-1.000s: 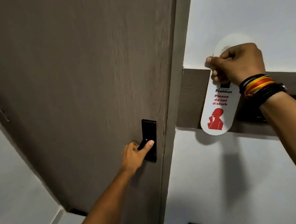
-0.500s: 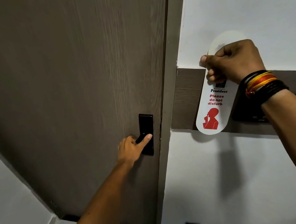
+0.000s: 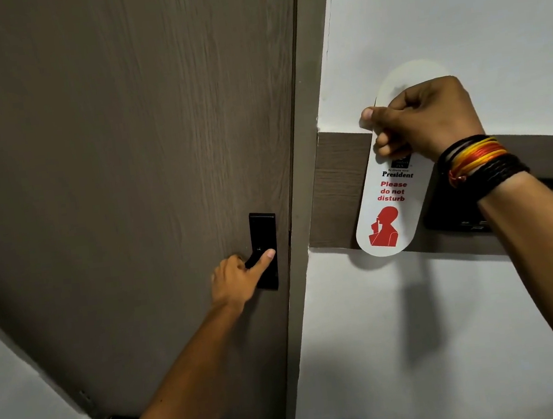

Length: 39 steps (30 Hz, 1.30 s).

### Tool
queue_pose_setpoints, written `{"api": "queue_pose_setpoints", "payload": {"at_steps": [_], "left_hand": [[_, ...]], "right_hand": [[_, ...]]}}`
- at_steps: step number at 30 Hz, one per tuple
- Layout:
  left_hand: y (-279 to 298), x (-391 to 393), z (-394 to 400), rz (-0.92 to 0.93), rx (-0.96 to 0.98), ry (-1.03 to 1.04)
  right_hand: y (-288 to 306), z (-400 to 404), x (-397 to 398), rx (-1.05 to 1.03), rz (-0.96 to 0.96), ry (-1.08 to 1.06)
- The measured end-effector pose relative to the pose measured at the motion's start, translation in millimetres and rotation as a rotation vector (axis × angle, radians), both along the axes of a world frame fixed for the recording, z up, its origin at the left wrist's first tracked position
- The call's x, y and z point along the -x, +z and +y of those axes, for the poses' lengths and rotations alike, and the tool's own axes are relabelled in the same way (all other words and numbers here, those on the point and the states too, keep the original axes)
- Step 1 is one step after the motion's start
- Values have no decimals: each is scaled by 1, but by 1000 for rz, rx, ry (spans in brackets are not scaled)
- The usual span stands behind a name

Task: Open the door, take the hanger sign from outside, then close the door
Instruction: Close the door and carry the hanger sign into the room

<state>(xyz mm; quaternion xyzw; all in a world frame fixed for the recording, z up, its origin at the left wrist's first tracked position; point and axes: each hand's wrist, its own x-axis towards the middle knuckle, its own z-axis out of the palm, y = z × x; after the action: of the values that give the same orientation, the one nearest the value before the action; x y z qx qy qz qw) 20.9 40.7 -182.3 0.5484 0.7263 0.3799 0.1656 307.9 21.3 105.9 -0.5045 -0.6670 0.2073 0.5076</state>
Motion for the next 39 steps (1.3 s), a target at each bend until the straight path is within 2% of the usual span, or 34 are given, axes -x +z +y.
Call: {"api": "queue_pose_setpoints", "payload": {"at_steps": [6, 13, 16, 22, 24, 26, 28, 29, 31, 34, 36, 39], "left_hand": [[1, 3, 3, 91, -28, -4], [40, 25, 7, 628, -23, -111], [58, 24, 4, 801, 22, -152], [77, 10, -17, 910, 135, -118], [83, -2, -33, 928, 64, -50], [91, -21, -57, 811, -167, -24], [97, -44, -82, 559, -365, -186], [102, -57, -92, 415, -383, -322], [114, -73, -109, 97, -286, -545], [131, -79, -120, -393, -203, -615], [134, -76, -123, -518, -225, -623], [128, -74, -124, -515, -221, -685]], "right_hand": [[0, 0, -1, 8, -4, 17], [2, -1, 0, 9, -20, -7], [2, -4, 3, 8, 7, -34], [4, -16, 6, 54, -29, -62], [3, -24, 7, 78, -40, -51], [2, -34, 13, 108, -4, -13], [-3, -44, 24, 159, 52, 53], [-6, -47, 30, 183, 64, 84], [-12, -58, 45, 206, 60, 128], [-18, -69, 57, 209, 81, 140], [-20, -76, 57, 188, 95, 113], [-24, -89, 51, 166, 114, 65]]}}
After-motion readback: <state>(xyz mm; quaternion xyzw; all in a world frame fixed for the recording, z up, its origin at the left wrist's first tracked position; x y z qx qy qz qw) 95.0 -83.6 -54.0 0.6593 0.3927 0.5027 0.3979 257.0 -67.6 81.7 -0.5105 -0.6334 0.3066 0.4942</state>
